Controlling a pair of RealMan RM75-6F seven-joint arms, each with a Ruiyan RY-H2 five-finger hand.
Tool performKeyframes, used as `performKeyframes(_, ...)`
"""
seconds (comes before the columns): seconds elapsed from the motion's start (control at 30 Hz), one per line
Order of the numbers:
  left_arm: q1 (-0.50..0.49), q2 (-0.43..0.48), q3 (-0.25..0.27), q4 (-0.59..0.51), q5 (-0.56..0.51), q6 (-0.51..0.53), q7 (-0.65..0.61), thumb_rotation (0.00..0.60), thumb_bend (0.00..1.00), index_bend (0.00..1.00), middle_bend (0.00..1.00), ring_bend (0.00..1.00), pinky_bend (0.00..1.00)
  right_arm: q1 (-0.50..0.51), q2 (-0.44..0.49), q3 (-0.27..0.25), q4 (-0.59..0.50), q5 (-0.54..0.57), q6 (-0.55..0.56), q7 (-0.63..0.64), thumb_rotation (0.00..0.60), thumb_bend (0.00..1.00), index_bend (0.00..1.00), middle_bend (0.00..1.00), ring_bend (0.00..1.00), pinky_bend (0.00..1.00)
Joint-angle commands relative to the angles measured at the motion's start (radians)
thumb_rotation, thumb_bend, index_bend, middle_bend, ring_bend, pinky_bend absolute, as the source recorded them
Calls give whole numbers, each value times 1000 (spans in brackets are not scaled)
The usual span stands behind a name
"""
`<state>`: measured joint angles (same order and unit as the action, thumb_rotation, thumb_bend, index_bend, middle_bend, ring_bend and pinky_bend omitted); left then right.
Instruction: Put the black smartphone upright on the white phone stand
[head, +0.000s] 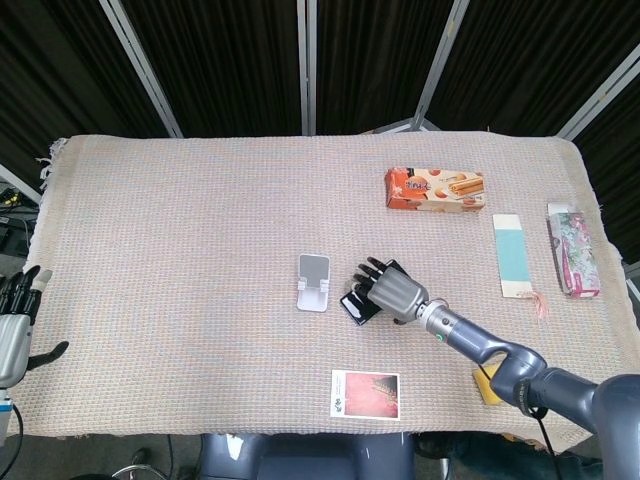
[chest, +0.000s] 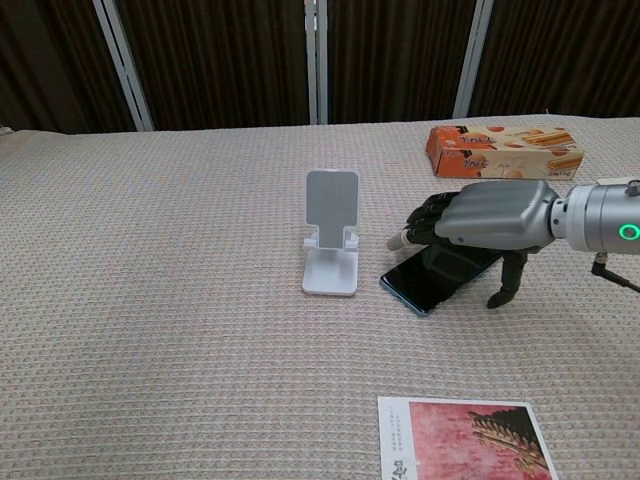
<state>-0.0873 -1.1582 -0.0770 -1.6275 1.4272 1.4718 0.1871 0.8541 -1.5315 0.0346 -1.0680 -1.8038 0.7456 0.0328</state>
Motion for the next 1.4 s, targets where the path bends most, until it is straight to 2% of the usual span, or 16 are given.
performKeyframes(0.03,-1,0,0,1,-1,0,1,600,0,0,0,0,0,14,-24,-14,37,7,4,-4,600,29,108,117,48,51)
performKeyframes(0.17,-2,-1,0,4,-4,-2,3,600,0,0,0,0,0,24,-46,-24,71,20,2,-2,600,34,123,138,67,68)
performKeyframes(0.27,-3,-3,1,4,-6,-3,7,600,0,0,0,0,0,32,-62,-40,102,18,12,-13,600,34,167,189,114,104)
performKeyframes(0.33,-4,-4,2,4,-7,-3,9,600,0,0,0,0,0,35,-73,-48,121,14,22,-25,600,38,219,244,163,127)
performKeyframes(0.5,-4,-6,2,4,-9,-2,11,600,0,0,0,0,0,33,-99,-59,164,10,61,-42,600,102,427,465,378,231)
performKeyframes(0.6,-5,-6,2,5,-12,-4,12,600,0,0,0,0,0,27,-113,-68,197,-6,113,-55,600,126,444,503,420,248)
performKeyframes(0.7,-7,-7,3,5,-14,-8,10,600,0,0,0,0,0,10,-106,-75,230,-25,209,-65,600,127,447,505,422,249)
performKeyframes(0.8,-5,-3,5,0,-8,-3,5,600,0,0,0,0,0,1,-97,-79,236,-30,256,-76,600,137,452,505,422,250)
performKeyframes(1.07,2,14,14,-19,19,16,-22,600,0,0,0,0,0,-11,-4,-80,128,-61,373,-202,600,144,455,501,423,256)
performKeyframes(1.2,5,24,16,-26,27,22,-42,600,0,0,0,0,0,-11,52,-54,35,-95,453,-358,600,143,459,502,425,266)
performKeyframes(1.27,5,28,16,-28,30,24,-50,600,0,0,0,0,0,-5,74,-38,-5,-113,477,-442,600,143,462,504,430,305)
performKeyframes(1.4,5,35,17,-31,35,23,-63,600,0,0,0,0,0,11,109,2,-86,-137,486,-625,600,142,467,506,433,341)
